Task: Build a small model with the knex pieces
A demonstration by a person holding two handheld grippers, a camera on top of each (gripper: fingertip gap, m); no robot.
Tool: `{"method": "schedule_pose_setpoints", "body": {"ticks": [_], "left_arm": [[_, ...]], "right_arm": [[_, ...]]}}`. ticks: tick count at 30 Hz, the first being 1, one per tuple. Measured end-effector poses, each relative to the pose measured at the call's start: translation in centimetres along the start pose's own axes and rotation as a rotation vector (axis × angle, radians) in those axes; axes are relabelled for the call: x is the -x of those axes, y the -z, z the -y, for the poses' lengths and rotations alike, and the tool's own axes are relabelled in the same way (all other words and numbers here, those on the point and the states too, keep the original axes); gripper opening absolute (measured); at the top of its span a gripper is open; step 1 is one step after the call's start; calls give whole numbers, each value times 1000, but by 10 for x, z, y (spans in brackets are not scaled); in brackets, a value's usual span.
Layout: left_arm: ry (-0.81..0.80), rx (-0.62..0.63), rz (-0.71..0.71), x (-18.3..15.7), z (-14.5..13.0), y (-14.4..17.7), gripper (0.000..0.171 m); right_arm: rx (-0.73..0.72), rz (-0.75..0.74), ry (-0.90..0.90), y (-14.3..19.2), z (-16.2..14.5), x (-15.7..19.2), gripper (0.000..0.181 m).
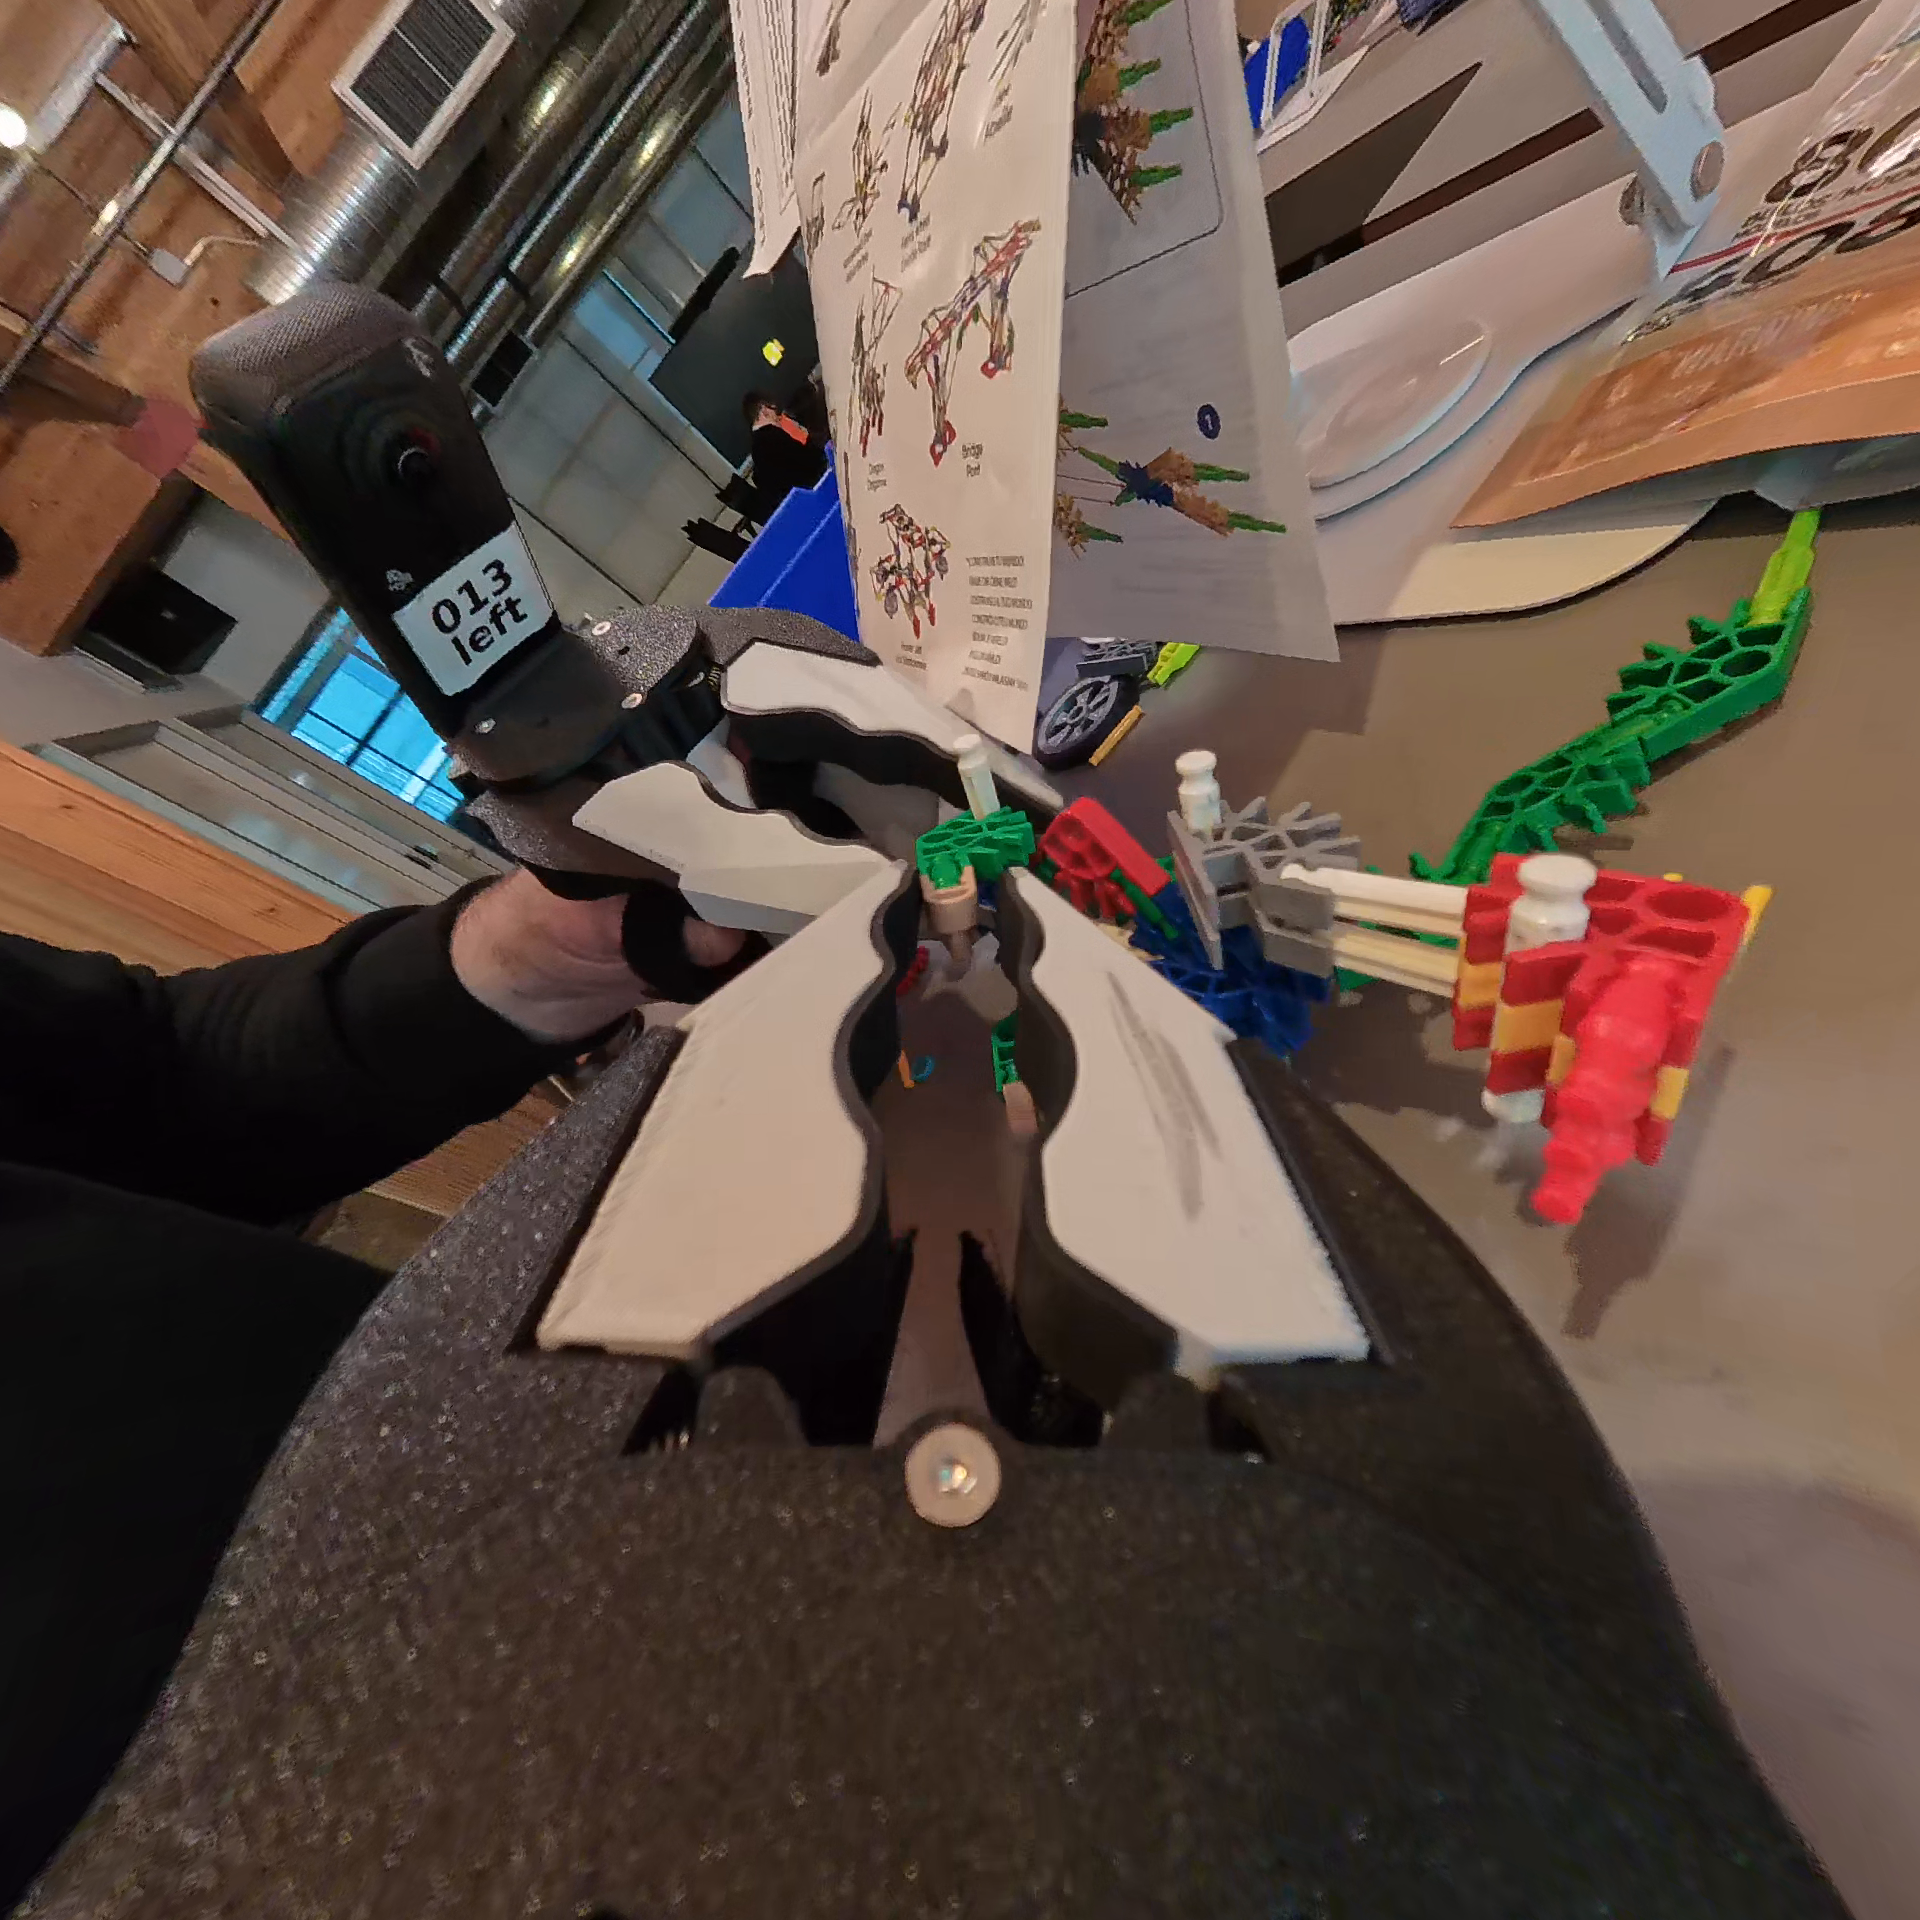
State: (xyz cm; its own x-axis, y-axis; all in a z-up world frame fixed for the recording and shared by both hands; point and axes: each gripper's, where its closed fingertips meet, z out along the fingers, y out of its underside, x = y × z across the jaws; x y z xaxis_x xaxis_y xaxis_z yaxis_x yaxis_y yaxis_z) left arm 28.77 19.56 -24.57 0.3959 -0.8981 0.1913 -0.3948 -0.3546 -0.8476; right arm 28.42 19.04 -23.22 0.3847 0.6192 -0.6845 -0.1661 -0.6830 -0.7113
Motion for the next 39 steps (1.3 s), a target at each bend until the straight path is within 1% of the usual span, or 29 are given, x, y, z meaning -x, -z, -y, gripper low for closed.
{"method": "schedule_pose_setpoints", "body": {"ticks": [2,8,13,22,36,37,38,39], "left_arm": [[5,3,9,1,-2,1,25],[21,9,25,4,-10,1,24],[39,-17,33,7,-12,1,23],[-28,7,81,14,-15,-1,21],[-69,49,102,24,-25,-7,17],[-85,56,74,18,-26,-9,13],[-94,21,-78,-14,-21,-14,0],[-200,52,-129,-43,-25,-26,0]], "right_arm": [[5,-16,16,-2,0,0,13],[86,-89,100,-7,-5,-2,14],[128,-127,123,-10,-6,-4,13],[181,-204,189,-13,-6,-10,13],[294,-324,329,-17,-4,-16,13],[285,-325,342,-18,-1,-14,13],[289,-325,353,-21,1,-12,11],[353,-352,391,-27,-9,-16,0]]}}
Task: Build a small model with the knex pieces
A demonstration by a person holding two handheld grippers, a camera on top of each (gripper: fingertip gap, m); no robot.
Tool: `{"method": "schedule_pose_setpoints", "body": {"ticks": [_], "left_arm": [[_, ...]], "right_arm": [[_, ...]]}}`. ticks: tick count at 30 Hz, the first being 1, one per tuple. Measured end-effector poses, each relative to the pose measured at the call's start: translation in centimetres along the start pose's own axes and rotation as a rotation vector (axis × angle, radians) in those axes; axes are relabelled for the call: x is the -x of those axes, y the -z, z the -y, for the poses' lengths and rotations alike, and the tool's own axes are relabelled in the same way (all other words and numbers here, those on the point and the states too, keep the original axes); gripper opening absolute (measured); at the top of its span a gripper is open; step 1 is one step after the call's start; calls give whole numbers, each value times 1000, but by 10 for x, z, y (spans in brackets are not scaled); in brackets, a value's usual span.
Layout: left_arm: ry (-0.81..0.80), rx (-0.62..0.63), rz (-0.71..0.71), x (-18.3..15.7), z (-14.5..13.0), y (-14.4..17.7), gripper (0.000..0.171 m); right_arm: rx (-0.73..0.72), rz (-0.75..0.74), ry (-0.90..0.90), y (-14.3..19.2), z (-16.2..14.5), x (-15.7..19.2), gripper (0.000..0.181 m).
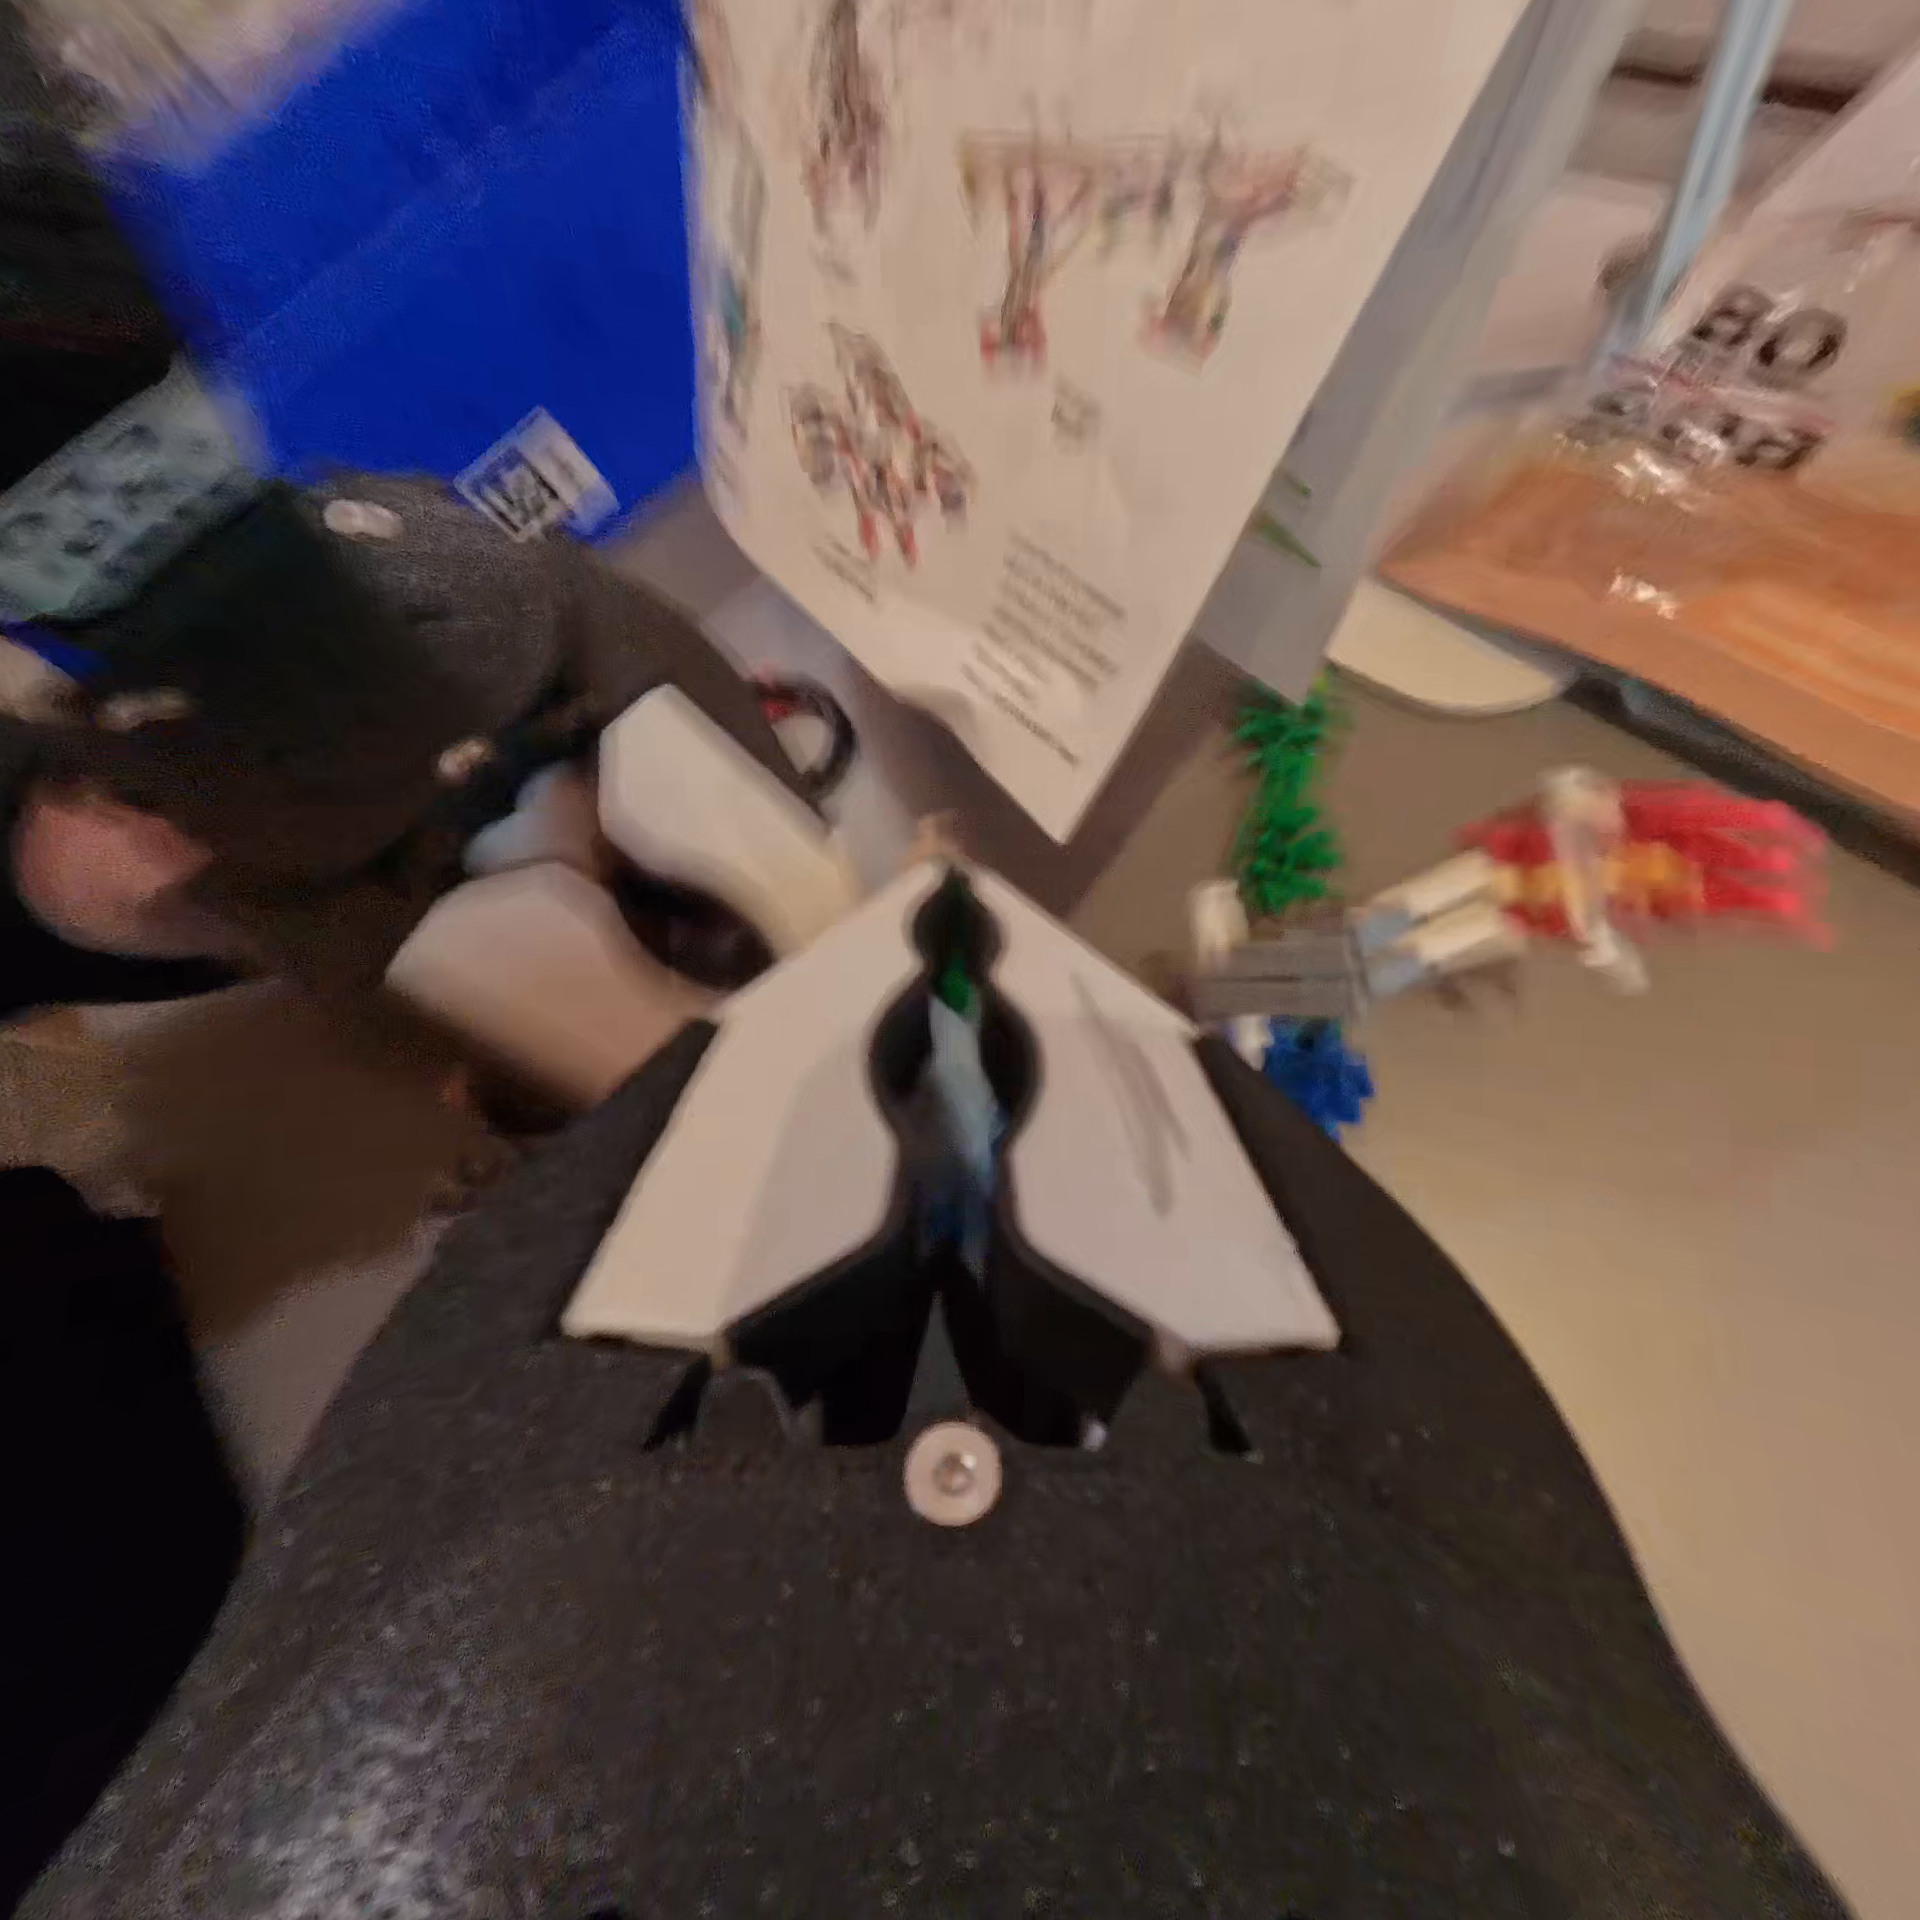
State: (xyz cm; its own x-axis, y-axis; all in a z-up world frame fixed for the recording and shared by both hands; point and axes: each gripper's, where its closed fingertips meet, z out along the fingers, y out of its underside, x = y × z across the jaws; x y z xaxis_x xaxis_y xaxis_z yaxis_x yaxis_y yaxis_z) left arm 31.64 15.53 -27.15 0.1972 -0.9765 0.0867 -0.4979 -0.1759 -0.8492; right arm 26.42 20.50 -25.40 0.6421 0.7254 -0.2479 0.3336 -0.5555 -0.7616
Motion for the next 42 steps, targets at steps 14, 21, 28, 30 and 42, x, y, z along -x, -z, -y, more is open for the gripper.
{"method": "schedule_pose_setpoints", "body": {"ticks": [14,21,28,30,42], "left_arm": [[15,130,95,23,-22,38,18],[43,217,108,27,-43,79,29],[8,367,80,24,-77,57,32],[21,352,76,22,-76,54,25],[-38,296,160,11,-63,63,21]], "right_arm": [[-70,100,-36,44,-8,12,0],[-72,112,-10,70,-19,20,0],[-42,147,-19,62,-41,37,1],[-29,142,-6,61,-45,42,1],[7,100,48,54,-56,59,18]]}}
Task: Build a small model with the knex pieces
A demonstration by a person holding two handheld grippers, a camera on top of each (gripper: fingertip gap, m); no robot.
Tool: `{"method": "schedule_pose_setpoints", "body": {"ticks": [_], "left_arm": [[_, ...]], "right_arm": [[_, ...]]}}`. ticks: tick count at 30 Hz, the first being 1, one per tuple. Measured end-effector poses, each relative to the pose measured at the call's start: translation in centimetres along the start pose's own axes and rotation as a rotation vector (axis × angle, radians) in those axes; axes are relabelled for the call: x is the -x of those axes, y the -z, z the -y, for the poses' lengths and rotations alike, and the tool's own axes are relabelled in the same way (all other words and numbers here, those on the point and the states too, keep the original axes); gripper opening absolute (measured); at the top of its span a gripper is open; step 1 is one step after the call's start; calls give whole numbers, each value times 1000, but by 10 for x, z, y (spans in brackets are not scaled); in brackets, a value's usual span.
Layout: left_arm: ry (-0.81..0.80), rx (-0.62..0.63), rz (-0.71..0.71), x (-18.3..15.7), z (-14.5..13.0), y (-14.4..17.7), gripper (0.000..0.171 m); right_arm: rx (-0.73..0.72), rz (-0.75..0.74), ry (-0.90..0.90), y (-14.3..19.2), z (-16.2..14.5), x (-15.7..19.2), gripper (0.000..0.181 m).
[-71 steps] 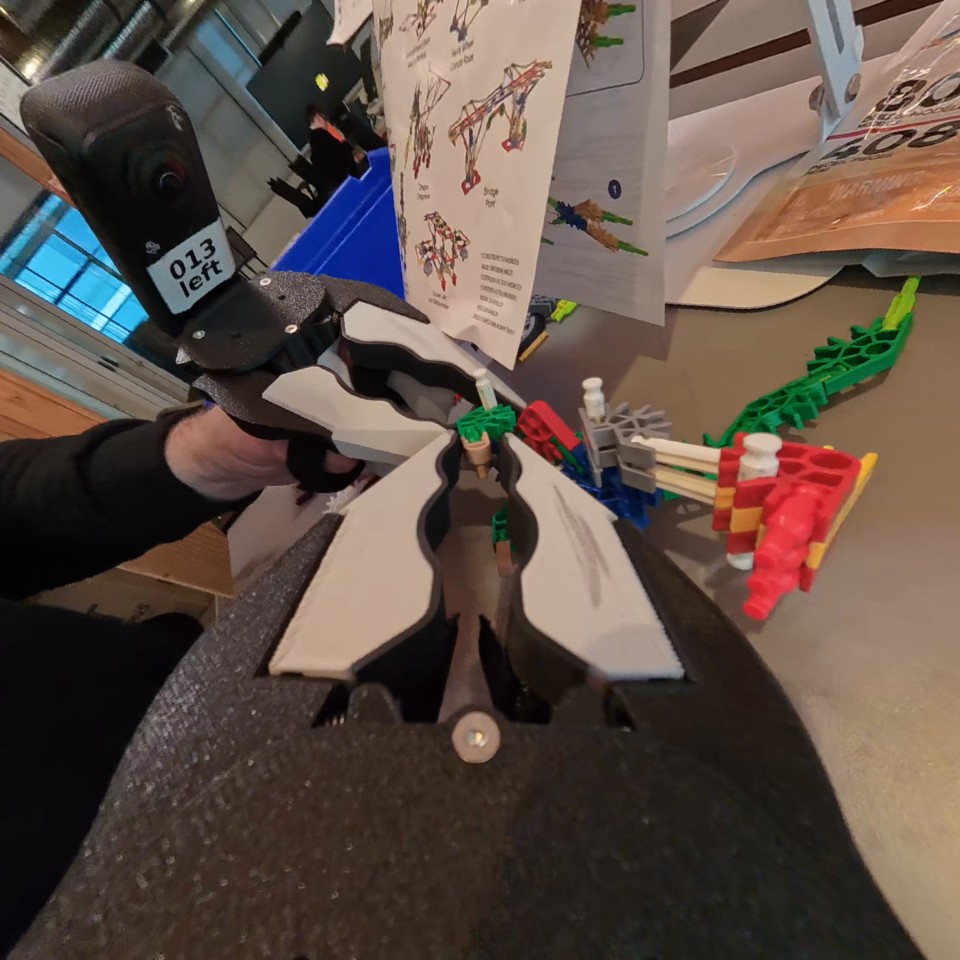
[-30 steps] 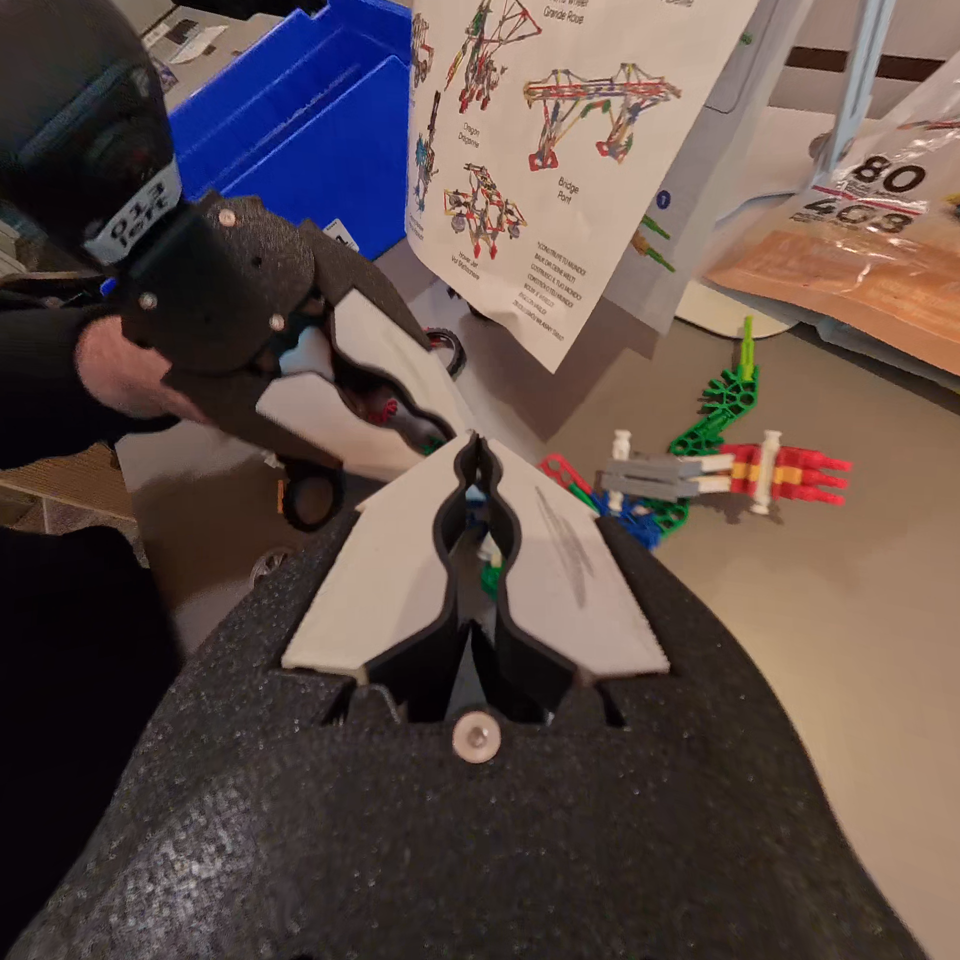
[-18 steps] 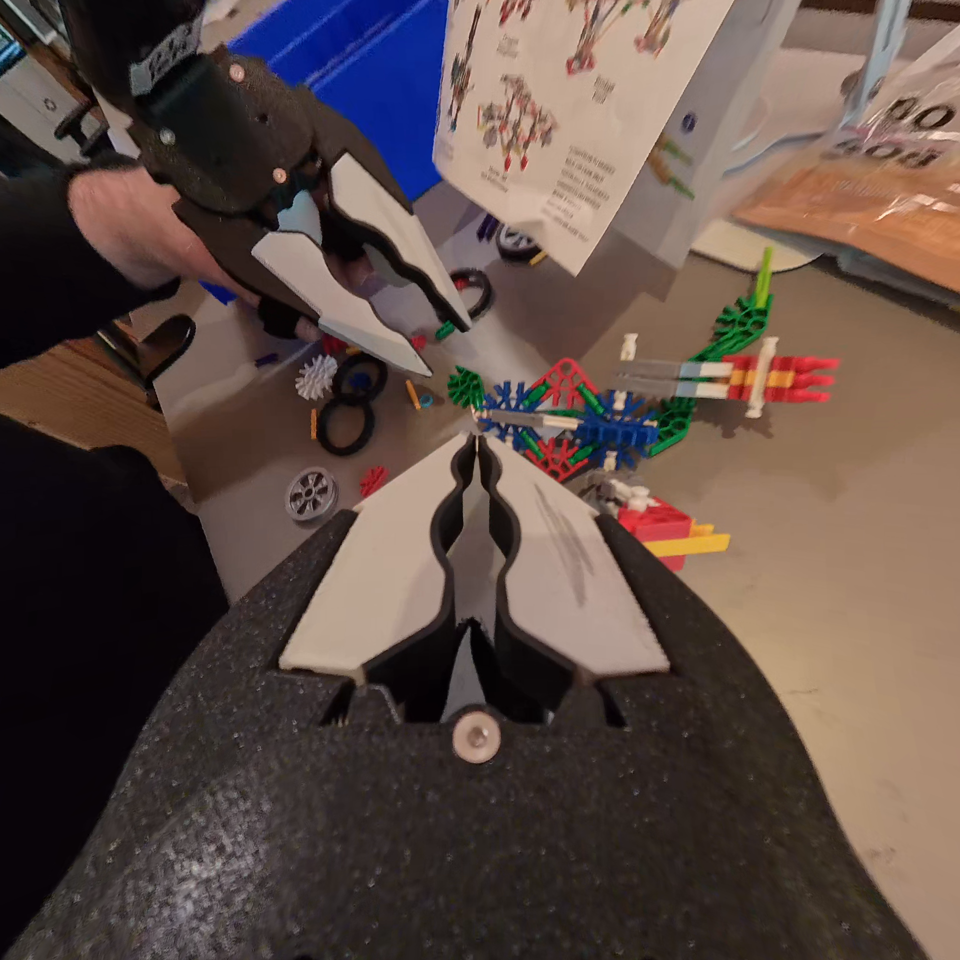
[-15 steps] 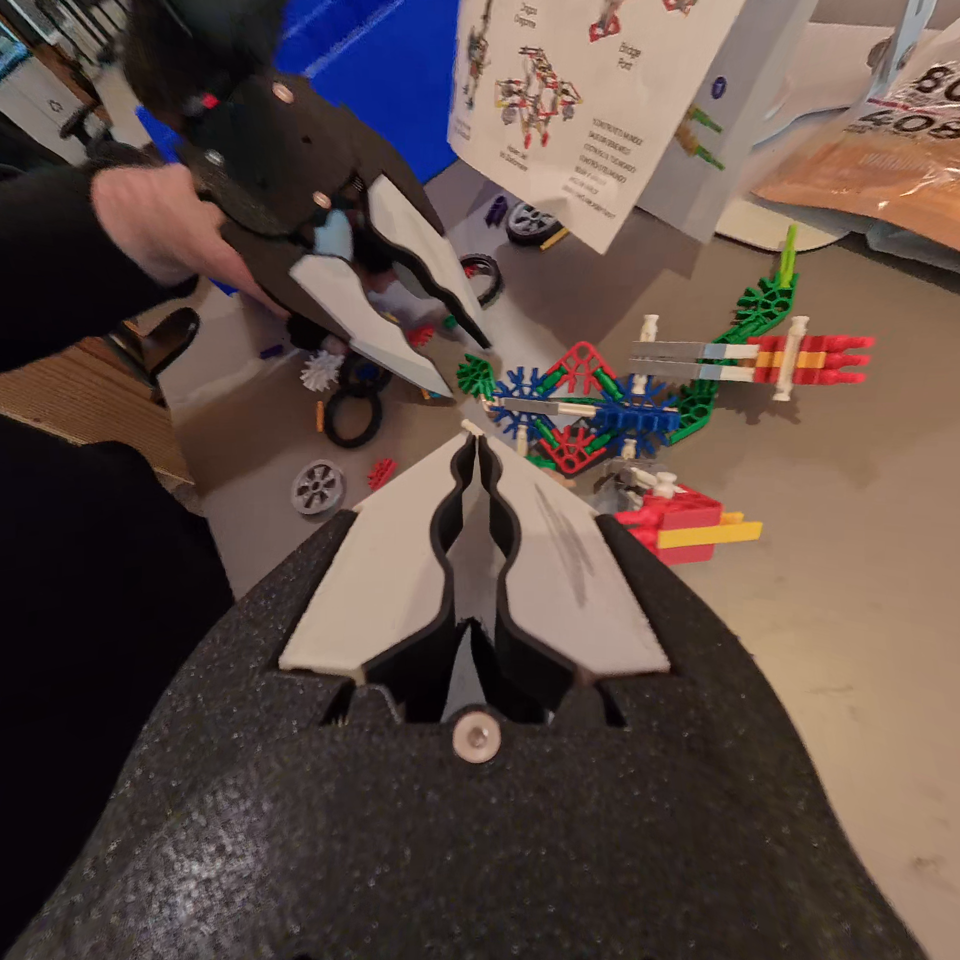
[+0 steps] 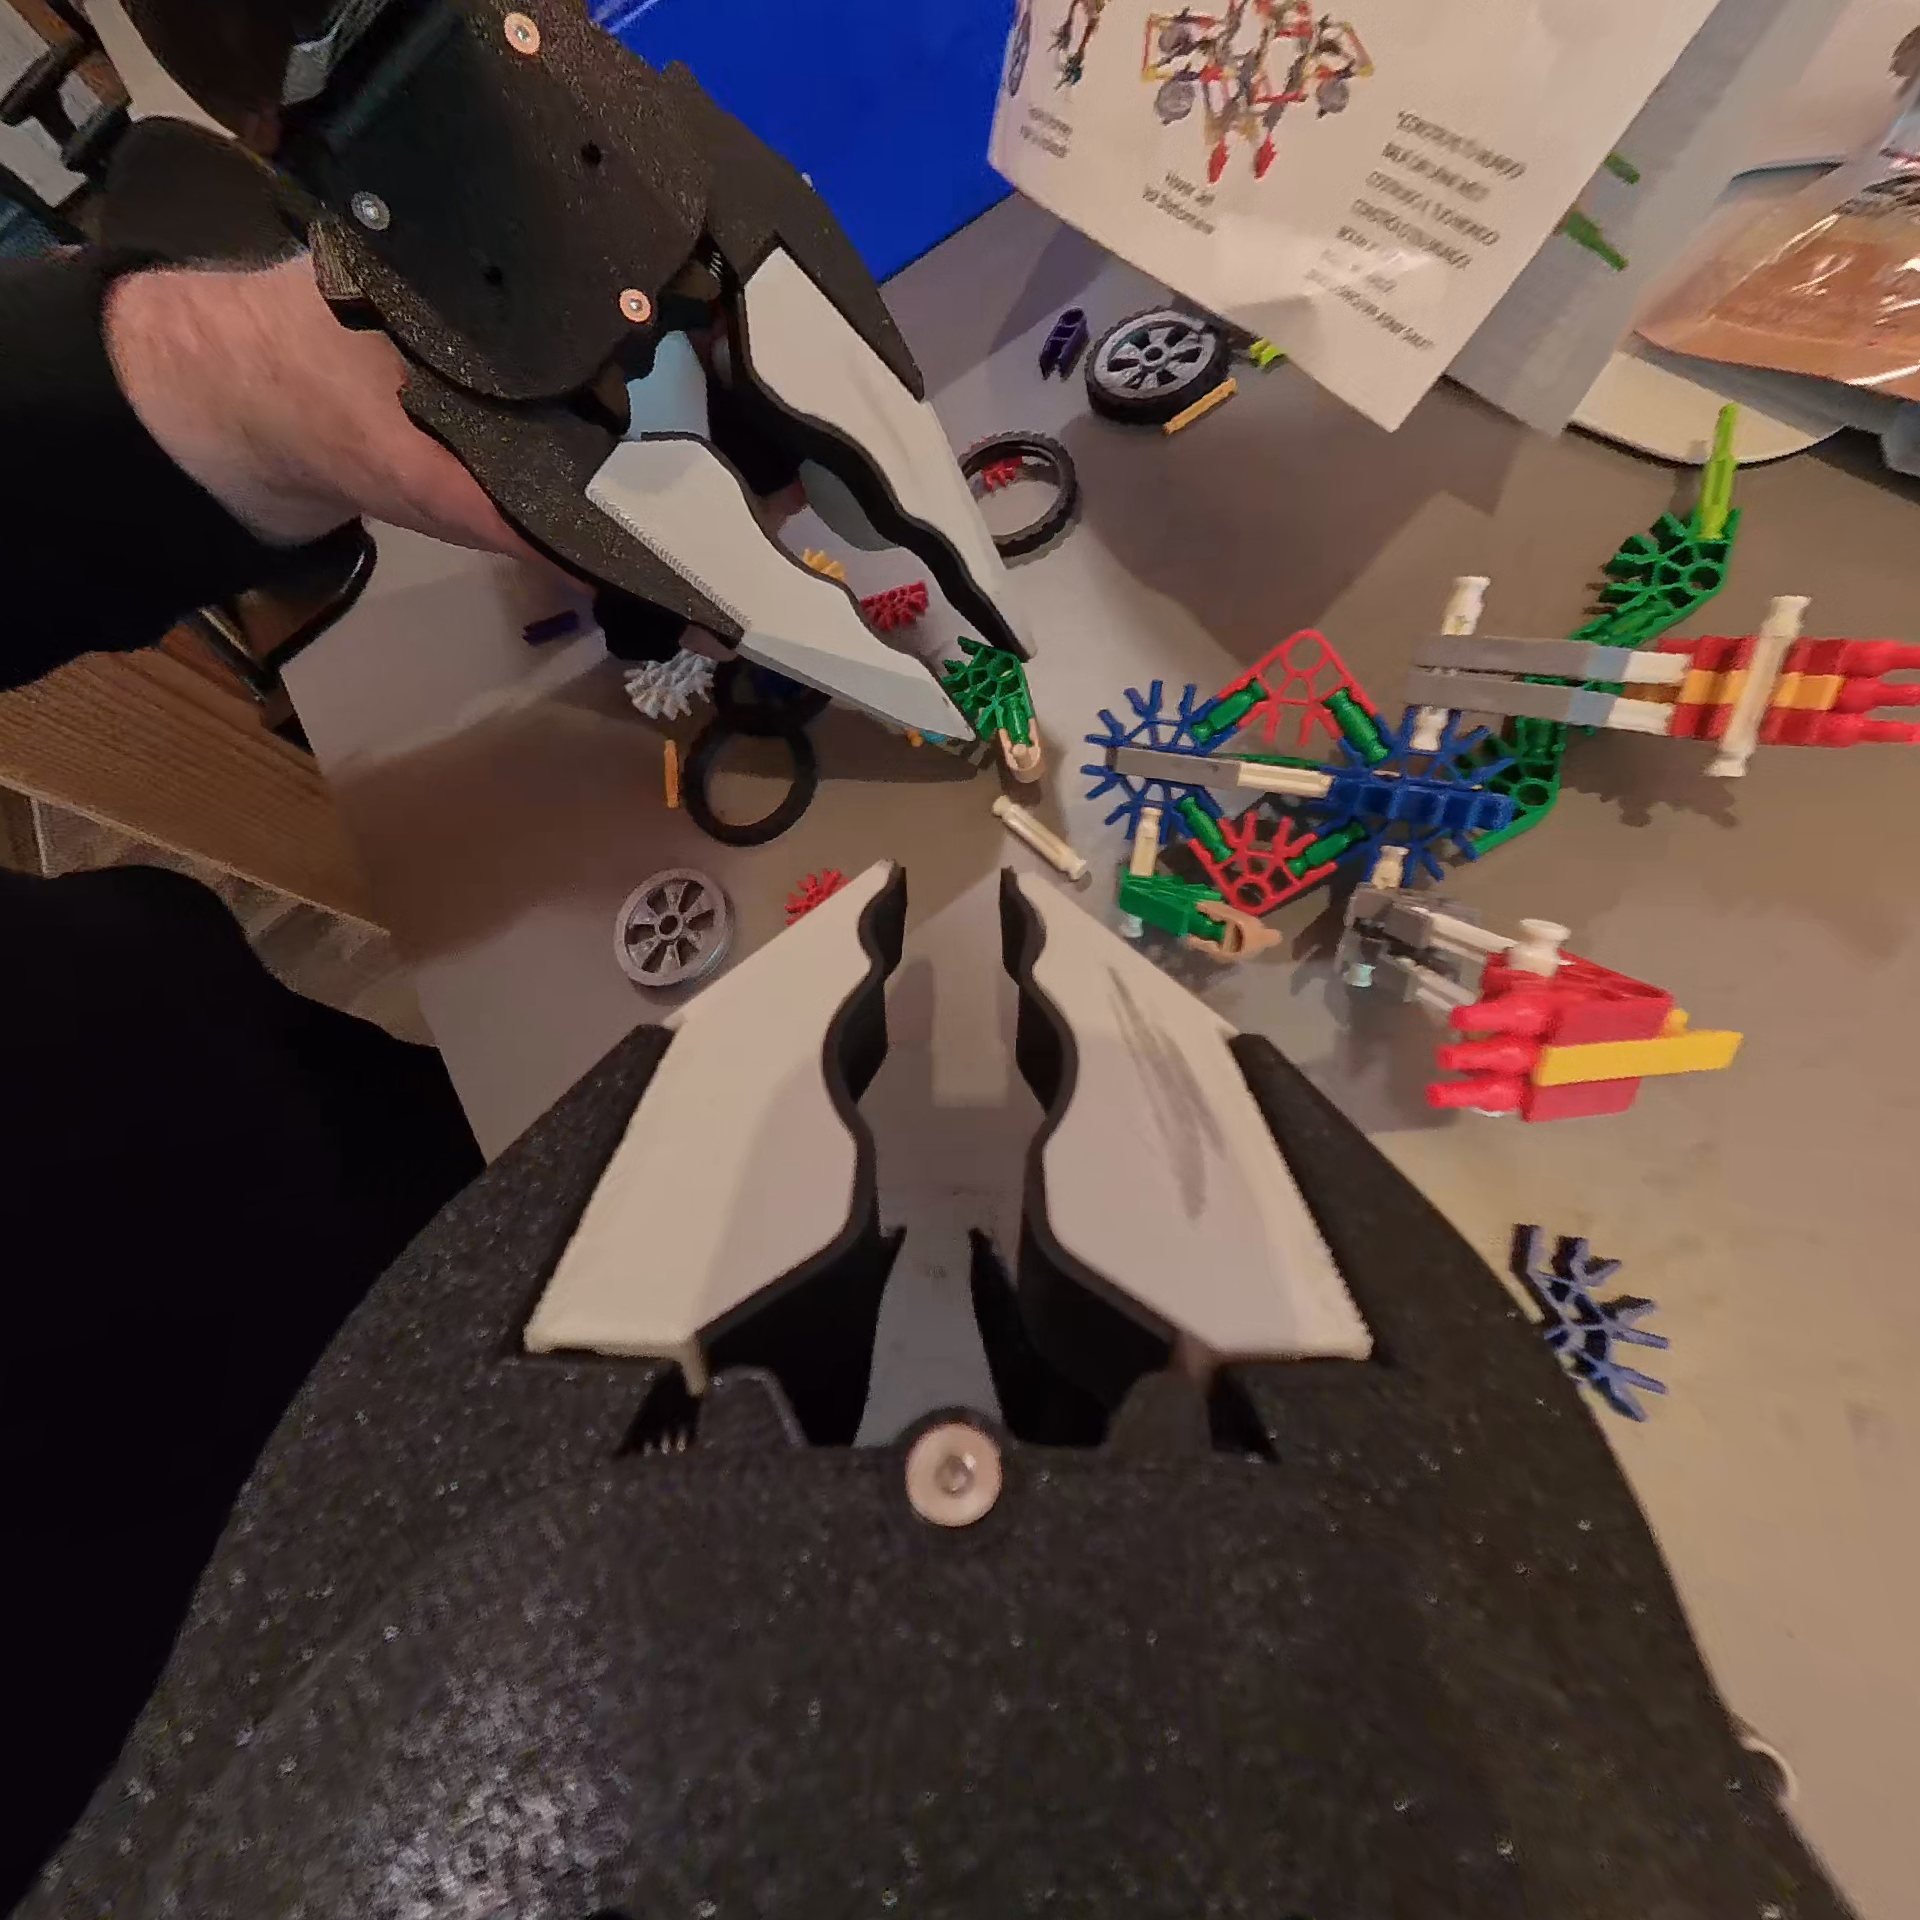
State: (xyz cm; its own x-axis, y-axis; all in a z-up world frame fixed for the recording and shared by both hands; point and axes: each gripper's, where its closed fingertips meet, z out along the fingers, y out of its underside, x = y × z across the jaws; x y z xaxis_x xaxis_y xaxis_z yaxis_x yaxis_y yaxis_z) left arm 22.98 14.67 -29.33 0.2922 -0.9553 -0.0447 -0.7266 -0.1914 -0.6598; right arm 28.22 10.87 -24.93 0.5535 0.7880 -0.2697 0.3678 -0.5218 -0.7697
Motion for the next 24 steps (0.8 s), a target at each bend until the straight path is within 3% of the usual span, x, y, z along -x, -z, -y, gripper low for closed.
{"method": "schedule_pose_setpoints", "body": {"ticks": [6,14,16,21,24], "left_arm": [[-16,29,42,2,-10,-5,21],[-106,-61,6,-25,20,1,21],[-140,2,66,-20,11,-2,21],[-24,14,75,0,-3,0,21],[20,81,67,5,-15,-5,37]], "right_arm": [[76,-58,35,-8,-22,-5,20],[22,-16,-50,-15,-17,0,26],[21,-27,-55,-16,-20,-2,26],[50,-39,-41,-15,-31,-7,26],[54,-34,-43,-13,-35,-9,26]]}}
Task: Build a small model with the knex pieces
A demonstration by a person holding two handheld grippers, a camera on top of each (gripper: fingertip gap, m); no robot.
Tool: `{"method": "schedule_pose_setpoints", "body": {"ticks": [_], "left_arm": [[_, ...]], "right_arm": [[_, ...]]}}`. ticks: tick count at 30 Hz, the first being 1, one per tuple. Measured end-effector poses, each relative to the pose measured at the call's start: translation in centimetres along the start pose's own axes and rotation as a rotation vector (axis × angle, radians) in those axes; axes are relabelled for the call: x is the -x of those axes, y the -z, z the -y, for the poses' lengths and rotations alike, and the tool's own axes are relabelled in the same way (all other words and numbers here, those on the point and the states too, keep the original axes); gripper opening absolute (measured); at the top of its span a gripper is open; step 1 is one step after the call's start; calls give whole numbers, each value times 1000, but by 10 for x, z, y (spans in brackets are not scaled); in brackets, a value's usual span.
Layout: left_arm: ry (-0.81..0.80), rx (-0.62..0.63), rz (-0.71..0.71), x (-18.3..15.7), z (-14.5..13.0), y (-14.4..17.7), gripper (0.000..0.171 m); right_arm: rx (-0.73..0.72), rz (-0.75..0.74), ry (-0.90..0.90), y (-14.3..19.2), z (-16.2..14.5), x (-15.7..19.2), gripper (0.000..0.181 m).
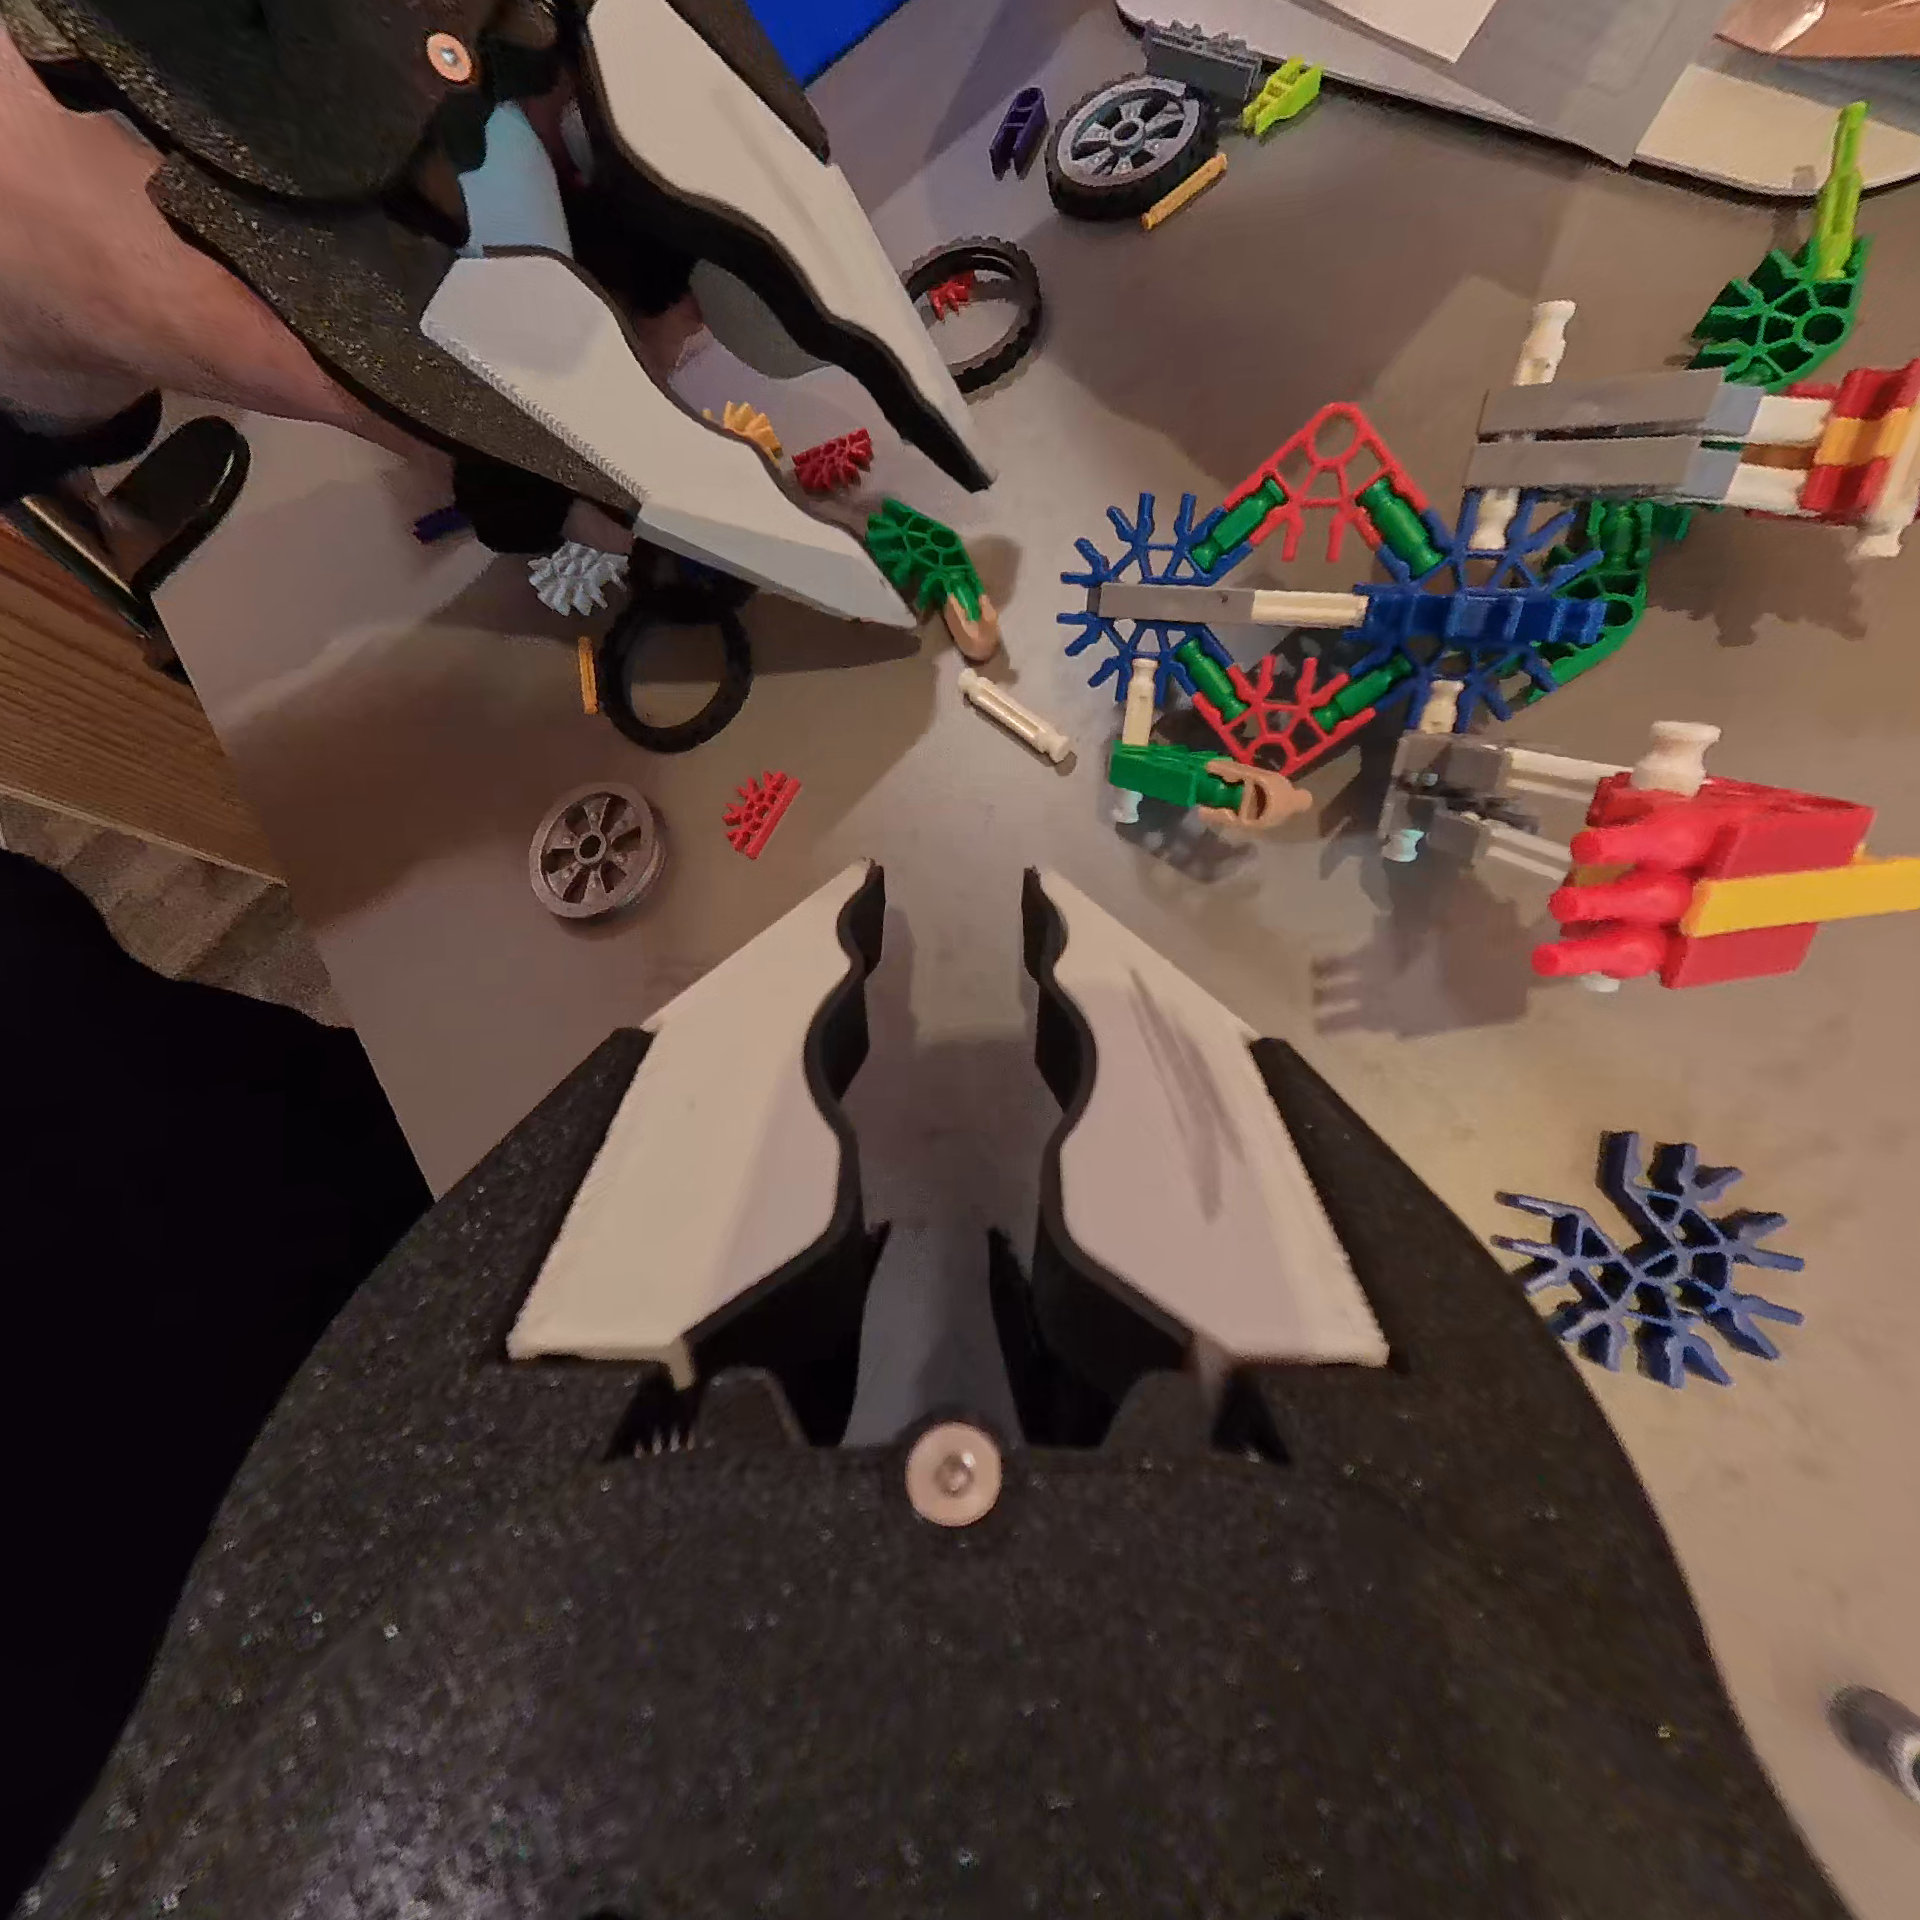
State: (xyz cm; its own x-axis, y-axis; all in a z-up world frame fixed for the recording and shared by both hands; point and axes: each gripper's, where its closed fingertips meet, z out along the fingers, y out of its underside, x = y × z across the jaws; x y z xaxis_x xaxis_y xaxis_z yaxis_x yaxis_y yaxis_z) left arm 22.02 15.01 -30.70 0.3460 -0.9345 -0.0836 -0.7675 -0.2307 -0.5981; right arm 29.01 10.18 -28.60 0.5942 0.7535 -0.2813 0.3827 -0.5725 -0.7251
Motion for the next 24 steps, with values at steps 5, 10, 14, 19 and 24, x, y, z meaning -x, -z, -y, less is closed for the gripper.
{"method": "schedule_pose_setpoints", "body": {"ticks": [5,10,14,19,24], "left_arm": [[-50,-77,-15,-19,24,6,34],[-111,17,-42,-32,20,-21,13],[-87,24,-54,-32,24,-26,4],[-119,-33,-58,-41,31,-21,3],[-154,-234,-37,-55,64,9,3]], "right_arm": [[-12,2,-4,5,-1,-2,26],[-10,10,-2,5,-5,-1,26],[-23,9,-6,7,-4,0,26],[-41,21,-68,6,-2,-3,24],[-125,132,-240,6,13,1,19]]}}
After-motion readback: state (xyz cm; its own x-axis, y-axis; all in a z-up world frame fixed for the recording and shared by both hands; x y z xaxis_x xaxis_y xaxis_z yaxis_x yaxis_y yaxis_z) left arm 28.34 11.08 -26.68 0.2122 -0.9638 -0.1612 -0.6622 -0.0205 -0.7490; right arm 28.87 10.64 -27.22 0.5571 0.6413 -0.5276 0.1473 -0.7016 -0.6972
